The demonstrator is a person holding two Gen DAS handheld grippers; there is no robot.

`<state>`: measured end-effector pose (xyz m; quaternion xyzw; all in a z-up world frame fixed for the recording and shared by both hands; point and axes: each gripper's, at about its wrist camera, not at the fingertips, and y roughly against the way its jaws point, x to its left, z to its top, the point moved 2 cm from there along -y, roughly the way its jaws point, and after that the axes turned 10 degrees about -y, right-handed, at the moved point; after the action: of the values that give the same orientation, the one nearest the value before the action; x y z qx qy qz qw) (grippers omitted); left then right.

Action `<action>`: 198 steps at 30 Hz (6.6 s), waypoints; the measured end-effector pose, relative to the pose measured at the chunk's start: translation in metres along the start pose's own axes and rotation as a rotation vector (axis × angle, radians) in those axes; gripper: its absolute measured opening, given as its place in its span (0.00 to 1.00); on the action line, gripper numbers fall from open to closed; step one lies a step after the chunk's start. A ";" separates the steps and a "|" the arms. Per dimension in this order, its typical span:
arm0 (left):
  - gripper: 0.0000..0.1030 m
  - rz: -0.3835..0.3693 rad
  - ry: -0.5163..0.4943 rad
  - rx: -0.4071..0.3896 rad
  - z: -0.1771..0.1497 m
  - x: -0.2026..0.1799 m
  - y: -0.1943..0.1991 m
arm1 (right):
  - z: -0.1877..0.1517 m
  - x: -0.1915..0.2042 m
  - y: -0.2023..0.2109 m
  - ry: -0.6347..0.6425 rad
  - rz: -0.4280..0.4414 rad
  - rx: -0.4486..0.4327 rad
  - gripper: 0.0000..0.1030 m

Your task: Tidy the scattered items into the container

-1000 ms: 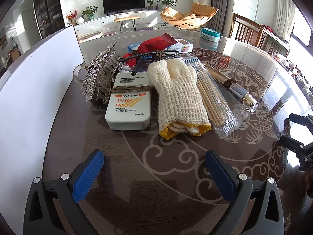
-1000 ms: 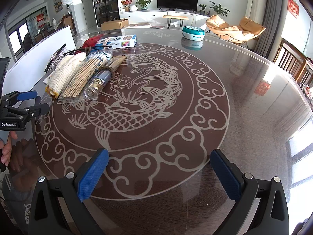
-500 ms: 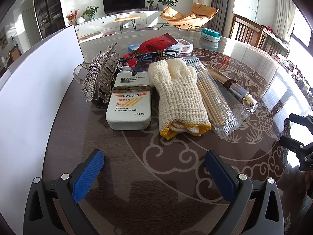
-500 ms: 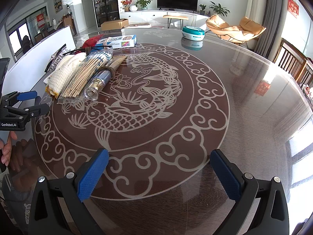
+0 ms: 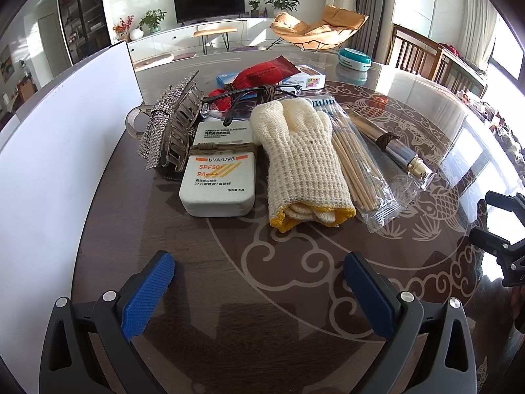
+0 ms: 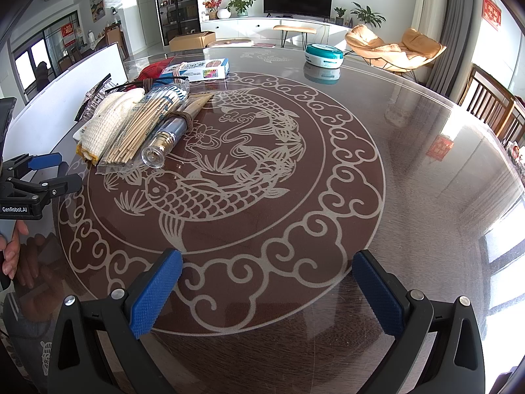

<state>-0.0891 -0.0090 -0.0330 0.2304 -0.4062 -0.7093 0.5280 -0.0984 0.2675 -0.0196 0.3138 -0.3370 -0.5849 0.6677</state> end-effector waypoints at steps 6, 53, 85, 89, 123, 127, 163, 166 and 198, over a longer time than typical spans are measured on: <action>1.00 0.000 0.002 -0.001 0.000 0.000 0.000 | 0.000 0.000 0.000 0.000 0.000 0.000 1.00; 1.00 0.066 0.125 -0.009 -0.014 0.022 0.005 | 0.074 0.037 -0.045 -0.040 -0.024 0.007 1.00; 0.32 -0.013 0.043 -0.042 -0.001 -0.012 0.036 | 0.068 0.031 -0.037 -0.057 -0.036 -0.002 1.00; 0.40 0.021 0.074 -0.039 -0.028 -0.005 0.041 | 0.068 0.031 -0.037 -0.057 -0.036 -0.002 1.00; 1.00 0.048 0.067 0.009 -0.022 0.005 0.010 | 0.034 0.063 -0.021 0.189 0.141 0.033 1.00; 1.00 0.049 0.067 0.008 -0.023 0.005 0.011 | 0.071 0.057 -0.047 0.165 0.123 0.040 1.00; 1.00 -0.026 -0.033 0.028 -0.012 0.014 0.005 | 0.125 0.139 -0.108 0.276 0.197 0.056 1.00; 0.98 0.012 0.009 0.007 -0.010 0.017 0.003 | 0.128 0.139 -0.107 0.243 0.167 0.089 0.99; 1.00 -0.017 -0.028 -0.005 -0.019 -0.039 0.019 | 0.007 0.019 -0.004 -0.010 0.001 -0.002 0.98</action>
<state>-0.0508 0.0193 -0.0328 0.2228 -0.4096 -0.7181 0.5167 -0.1044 0.2475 -0.0177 0.3098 -0.3400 -0.5864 0.6668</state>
